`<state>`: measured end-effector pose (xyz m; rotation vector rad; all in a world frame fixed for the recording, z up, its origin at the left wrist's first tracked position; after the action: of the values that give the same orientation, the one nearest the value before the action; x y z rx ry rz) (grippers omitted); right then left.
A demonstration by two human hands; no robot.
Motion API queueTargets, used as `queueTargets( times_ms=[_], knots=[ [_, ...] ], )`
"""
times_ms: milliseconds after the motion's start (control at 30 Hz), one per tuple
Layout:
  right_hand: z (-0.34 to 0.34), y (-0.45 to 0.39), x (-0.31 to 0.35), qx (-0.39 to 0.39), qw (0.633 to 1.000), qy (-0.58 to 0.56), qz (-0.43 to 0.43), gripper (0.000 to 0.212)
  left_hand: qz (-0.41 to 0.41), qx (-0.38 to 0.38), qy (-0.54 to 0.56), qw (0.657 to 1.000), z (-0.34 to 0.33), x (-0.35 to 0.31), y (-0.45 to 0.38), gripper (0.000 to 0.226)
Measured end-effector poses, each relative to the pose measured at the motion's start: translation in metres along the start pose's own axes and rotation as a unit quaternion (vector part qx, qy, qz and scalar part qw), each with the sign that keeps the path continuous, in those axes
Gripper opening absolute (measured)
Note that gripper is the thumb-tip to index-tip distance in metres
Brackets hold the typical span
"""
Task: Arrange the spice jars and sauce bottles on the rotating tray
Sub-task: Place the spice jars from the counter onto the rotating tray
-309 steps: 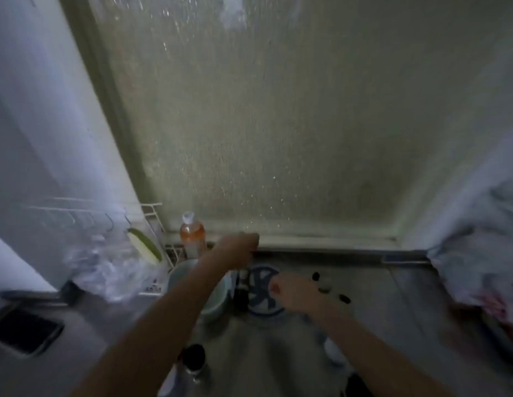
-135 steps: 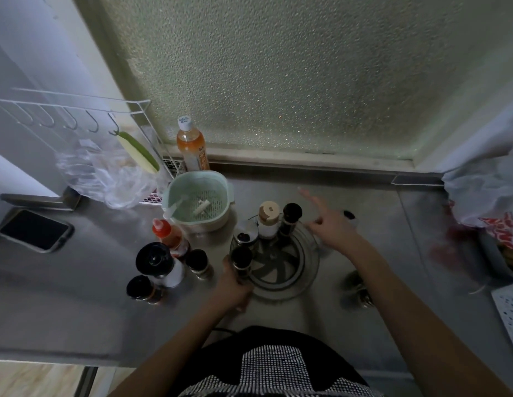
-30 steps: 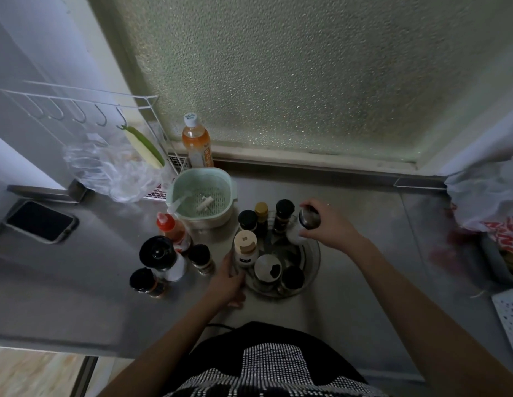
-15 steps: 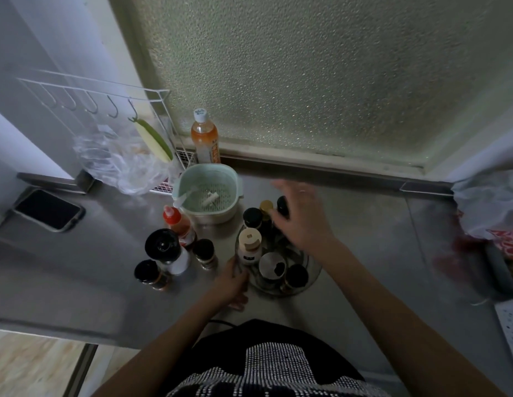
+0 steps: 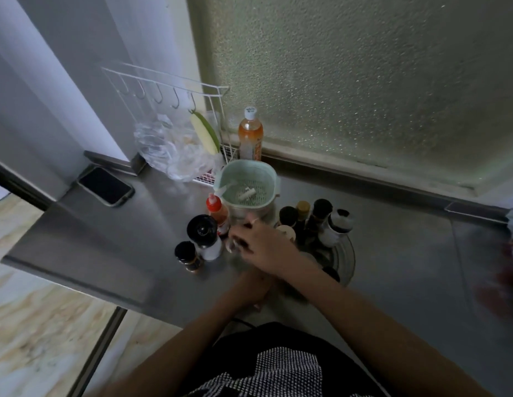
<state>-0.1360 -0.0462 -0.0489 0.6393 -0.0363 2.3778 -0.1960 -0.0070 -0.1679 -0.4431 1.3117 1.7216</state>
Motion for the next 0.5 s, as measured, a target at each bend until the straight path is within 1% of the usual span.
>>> queueTargets(
  times_ms=[33,100,167,200,267,333,433,500],
  knots=[
    [0.015,0.011,-0.006,-0.068,0.997,-0.027,0.018,0.035,-0.043,-0.014,0.003,0.999,0.0,-0.003,-0.001,0.038],
    [0.057,0.042,-0.024,-0.183,0.981,-0.058,0.003,0.03,-0.102,-0.072,0.034,0.992,0.002,-0.003,-0.008,0.051],
    [0.091,0.08,-0.05,-0.254,0.964,-0.047,-0.058,0.028,-0.138,-0.106,0.03,0.984,0.007,-0.012,-0.011,0.059],
    [0.102,0.095,-0.065,-0.265,0.958,-0.046,-0.097,0.028,-0.14,-0.103,0.026,0.984,0.008,-0.017,-0.013,0.061],
    [0.107,0.119,-0.097,-0.254,0.953,-0.036,-0.163,0.026,-0.134,-0.085,0.006,0.987,0.008,-0.026,-0.012,0.063],
    [0.091,0.127,-0.127,-0.218,0.951,-0.05,-0.214,0.025,-0.137,-0.085,-0.001,0.987,0.006,-0.024,-0.015,0.062],
    [0.055,0.121,-0.153,-0.159,0.954,-0.081,-0.241,0.027,-0.131,-0.103,0.003,0.986,0.009,-0.022,-0.016,0.055],
    [0.039,0.112,-0.16,-0.155,0.952,-0.079,-0.252,0.032,-0.125,-0.092,-0.009,0.988,0.011,-0.022,-0.016,0.056]
  ],
)
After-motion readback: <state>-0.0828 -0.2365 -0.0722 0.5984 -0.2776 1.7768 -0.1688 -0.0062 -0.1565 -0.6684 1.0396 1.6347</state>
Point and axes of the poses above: each hand's wrist, its own y-axis away from the middle knuckle, its own z-axis out of the back of the hand, x = y × z, the point moved 3 cm from there along -y, towards the middle knuckle, and after that the axes turned 5 degrees about -z, right-handed, at the moved point
